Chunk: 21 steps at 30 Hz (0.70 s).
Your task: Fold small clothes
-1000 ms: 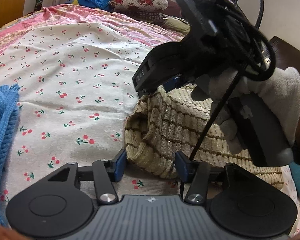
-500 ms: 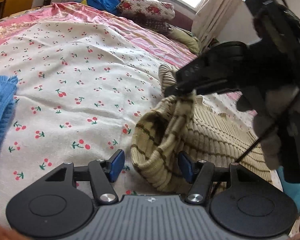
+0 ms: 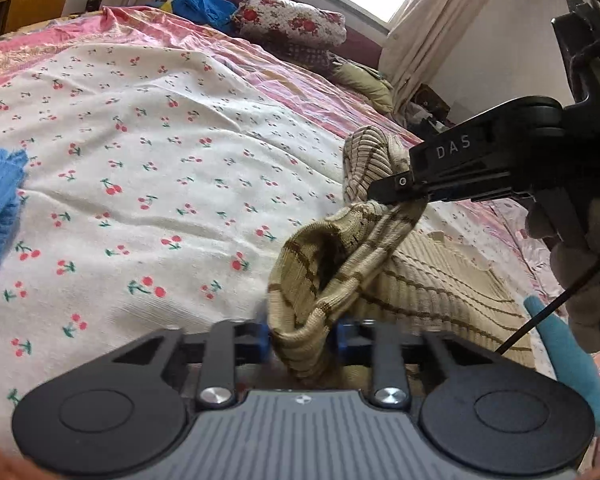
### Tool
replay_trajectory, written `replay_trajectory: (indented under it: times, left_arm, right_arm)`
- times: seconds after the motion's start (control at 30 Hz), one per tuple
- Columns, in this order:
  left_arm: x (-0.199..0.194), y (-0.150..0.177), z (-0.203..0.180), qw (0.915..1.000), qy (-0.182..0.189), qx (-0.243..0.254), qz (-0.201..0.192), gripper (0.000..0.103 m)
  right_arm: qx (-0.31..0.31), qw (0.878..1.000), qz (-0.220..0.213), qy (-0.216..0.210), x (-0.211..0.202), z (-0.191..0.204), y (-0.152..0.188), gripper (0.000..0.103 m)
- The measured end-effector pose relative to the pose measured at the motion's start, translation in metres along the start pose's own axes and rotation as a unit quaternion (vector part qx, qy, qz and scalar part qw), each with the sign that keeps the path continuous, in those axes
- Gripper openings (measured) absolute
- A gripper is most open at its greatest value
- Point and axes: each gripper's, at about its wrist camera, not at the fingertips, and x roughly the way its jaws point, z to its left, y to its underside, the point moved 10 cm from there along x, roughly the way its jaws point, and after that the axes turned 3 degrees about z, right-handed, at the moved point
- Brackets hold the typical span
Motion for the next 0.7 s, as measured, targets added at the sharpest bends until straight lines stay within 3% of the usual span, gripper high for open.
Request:
replay_trajectory:
  times: [0.37, 0.7]
  left_arm:
    - [-0.016, -0.004, -0.038, 0.9984, 0.021, 0.05, -0.017, 0.022]
    - [-0.018, 0.006, -0.094, 0.9924, 0.009, 0.121, -0.017, 0.022]
  right_arm:
    - [0.013, 1.0, -0.014, 0.002, -0.021, -0.018, 0.006, 0.01]
    - [0.047, 0.998, -0.04, -0.01, -0.046, -0.051, 0.018, 0.01]
